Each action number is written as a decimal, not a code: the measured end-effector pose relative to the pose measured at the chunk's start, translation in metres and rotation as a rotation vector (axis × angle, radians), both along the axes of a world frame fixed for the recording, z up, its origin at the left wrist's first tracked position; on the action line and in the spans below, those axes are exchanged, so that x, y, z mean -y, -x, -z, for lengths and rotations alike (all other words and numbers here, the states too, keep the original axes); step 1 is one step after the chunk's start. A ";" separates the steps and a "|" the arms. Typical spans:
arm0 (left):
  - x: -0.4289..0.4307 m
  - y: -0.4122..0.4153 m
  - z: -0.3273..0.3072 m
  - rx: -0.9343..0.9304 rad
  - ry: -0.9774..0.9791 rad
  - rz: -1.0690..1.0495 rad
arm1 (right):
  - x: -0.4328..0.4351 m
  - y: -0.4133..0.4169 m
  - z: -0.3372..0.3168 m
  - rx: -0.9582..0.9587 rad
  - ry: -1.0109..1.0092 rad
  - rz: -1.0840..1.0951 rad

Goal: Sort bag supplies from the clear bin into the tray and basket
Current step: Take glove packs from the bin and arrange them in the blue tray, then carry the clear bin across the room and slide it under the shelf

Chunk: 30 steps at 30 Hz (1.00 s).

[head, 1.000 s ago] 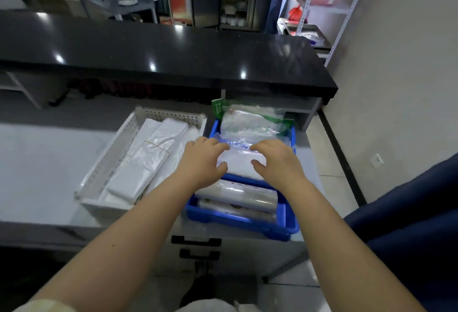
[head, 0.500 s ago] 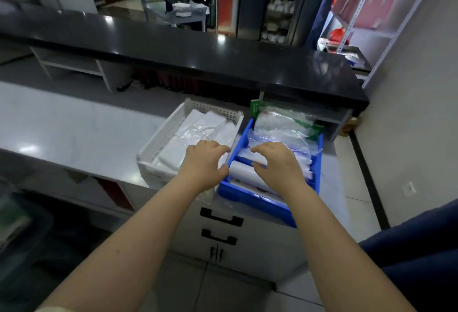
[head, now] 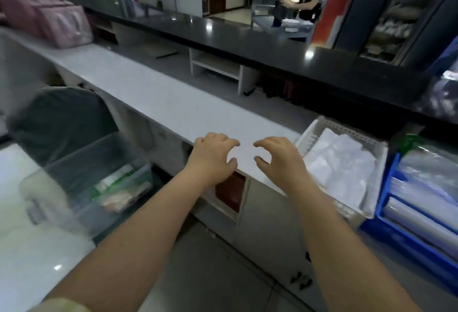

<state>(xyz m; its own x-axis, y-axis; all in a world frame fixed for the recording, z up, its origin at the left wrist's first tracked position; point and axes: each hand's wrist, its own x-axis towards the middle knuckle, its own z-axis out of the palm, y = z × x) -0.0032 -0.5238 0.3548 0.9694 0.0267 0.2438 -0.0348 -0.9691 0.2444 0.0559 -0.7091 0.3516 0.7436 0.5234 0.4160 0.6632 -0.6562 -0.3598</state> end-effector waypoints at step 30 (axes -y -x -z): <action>-0.608 0.058 0.131 -0.430 0.092 -0.592 | -0.659 -0.015 0.162 -0.298 0.132 -0.465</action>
<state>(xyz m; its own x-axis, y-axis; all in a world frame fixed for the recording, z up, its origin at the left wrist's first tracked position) -0.0613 0.0843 0.2237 0.7957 0.5773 -0.1831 0.6051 -0.7705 0.2002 0.0706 -0.0506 0.1897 0.4977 0.8573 0.1316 0.7754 -0.3717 -0.5105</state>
